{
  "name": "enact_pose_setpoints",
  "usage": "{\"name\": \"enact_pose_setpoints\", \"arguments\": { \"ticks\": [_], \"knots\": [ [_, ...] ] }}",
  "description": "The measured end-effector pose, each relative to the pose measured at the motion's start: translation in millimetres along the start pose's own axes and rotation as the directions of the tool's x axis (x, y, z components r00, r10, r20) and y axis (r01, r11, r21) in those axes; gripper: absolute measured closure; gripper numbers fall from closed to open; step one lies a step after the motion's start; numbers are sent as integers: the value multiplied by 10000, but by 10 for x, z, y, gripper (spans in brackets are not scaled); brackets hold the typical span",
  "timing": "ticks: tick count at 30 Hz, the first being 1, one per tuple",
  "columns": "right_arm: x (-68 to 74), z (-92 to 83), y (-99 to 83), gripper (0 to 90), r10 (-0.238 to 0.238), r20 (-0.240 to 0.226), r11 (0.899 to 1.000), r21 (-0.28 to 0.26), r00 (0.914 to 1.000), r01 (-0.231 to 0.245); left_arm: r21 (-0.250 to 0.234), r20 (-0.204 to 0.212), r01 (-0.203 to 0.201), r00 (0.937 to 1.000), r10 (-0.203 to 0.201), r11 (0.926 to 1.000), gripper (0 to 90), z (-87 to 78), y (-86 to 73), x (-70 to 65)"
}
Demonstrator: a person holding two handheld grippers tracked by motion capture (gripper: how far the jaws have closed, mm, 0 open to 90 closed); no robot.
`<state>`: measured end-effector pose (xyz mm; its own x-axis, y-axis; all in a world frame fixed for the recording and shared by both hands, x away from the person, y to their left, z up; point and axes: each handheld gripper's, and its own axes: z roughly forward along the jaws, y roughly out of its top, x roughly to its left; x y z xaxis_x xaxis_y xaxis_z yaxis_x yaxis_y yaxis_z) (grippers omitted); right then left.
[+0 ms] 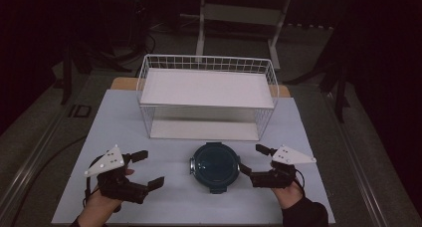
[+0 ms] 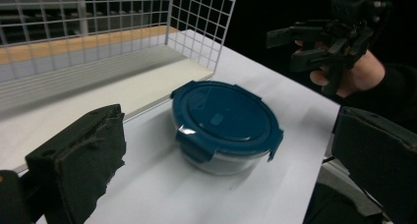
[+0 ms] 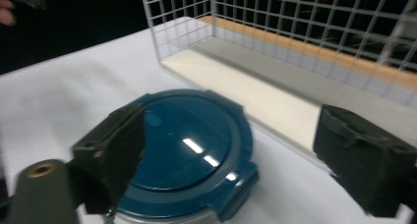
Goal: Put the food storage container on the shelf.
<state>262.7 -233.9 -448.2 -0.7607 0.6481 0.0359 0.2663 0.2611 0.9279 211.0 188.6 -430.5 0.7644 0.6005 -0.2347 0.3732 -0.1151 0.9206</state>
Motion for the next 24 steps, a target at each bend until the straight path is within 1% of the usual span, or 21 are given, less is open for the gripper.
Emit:
{"name": "enact_pose_setpoints", "arguments": {
  "ticks": [1, 2, 3, 4, 5, 6, 7, 8, 9, 10, 12, 14, 15, 16, 17, 19, 20, 21, 22, 23, 24],
  "knots": [
    [0, 0, 0, 134, 0, 0, 10000, 0, 10000, 0, 0, 0, 0, 10000, 0, 10000, 1, 0, 0, 0],
    [3, -8, 7, 137, -9, 41, 9999, -170, 10000, 10, 100, 89, 36, 10000, -37, 9999, 1, 55, 53, 10],
    [2, -19, 21, 156, -55, 181, 9997, -250, 9998, 59, 102, 140, 104, 9998, -106, 9999, 1, 79, 73, 19],
    [-2, -22, 25, 161, -4, 130, 9996, -280, 9999, 8, 77, 266, 252, 9993, -254, 9997, 1, 117, 98, 33],
    [-12, -26, 29, 162, 124, -71, 9992, -370, 9999, -126, 43, 358, 400, 9986, -401, 9992, 1, 158, 119, 46],
    [-17, -31, 31, 165, 181, -203, 9990, -402, 9996, -189, 34, 334, 413, 9986, -414, 9991, 1, 202, 134, 56],
    [-17, -31, 31, 165, 181, -203, 9990, -402, 9996, -189, 34, 334, 413, 9986, -414, 9991, 1, 202, 134, 56],
    [-13, -33, 33, 170, 159, -184, 9992, -353, 9997, -166, 230, 354, 327, 9988, -335, 9992, 1, 311, 153, 90],
    [-8, -43, 26, 190, 102, -167, 9994, -338, 9998, -107, 326, 463, 388, 9981, -403, 9987, 1, 360, 153, 110],
    [1, -42, 22, 189, 21, -83, 9998, -222, 10000, -23, 480, 584, 506, 9969, -533, 9976, 1, 410, 149, 133],
    [9, -39, 11, 190, 71, -199, 10000, 67, 9998, -69, 624, 646, 821, 9942, -861, 9947, 1, 507, 120, 180],
    [24, -29, 1, 190, 74, -204, 9996, 278, 9998, -68, 860, 599, 1240, 9898, -1293, 9886, 1, 618, 76, 230],
    [24, -29, 1, 190, 74, -204, 9996, 278, 9998, -68, 860, 599, 1240, 9898, -1293, 9886, 1, 618, 76, 230],
    [35, -28, -4, 189, 41, -188, 9996, 279, 9998, -35, 1022, 562, 1483, 9864, -1545, 9837, 1, 678, 53, 260],
    [47, -34, 0, 147, 62, -241, 9999, 114, 9997, -59, 1355, 507, 1844, 9800, -1927, 9735, 1, 765, 22, 301],
    [54, -36, 10, 128, 122, -283, 9999, 9, 9995, -122, 1802, 495, 2337, 9680, -2461, 9555, 1, 863, -6, 353],
    [58, -35, 16, 114, 154, -235, 9999, 22, 9996, -153, 2012, 330, 2468, 9655, -2583, 9480, 1, 909, -23, 374],
    [66, -35, 21, 111, 196, -112, 9998, 61, 9997, -196, 2064, 245, 2667, 9604, -2775, 9414, 1, 951, -43, 395],
    [74, -35, 26, 103, 270, -49, 9996, 74, 9996, -270, 2177, 181, 2886, 9539, -2995, 9324, 1, 993, -63, 410],
    [85, -31, 29, 102, 275, 60, 9996, 112, 9996, -276, 2432, 71, 3041, 9490, -3152, 9211, 1, 1034, -80, 422],
    [103, -25, 31, 102, 188, 405, 9998, 75, 9990, -191, 2762, 166, 3278, 9383, -3455, 9035, 2, 1073, -93, 436]
  ]
}}
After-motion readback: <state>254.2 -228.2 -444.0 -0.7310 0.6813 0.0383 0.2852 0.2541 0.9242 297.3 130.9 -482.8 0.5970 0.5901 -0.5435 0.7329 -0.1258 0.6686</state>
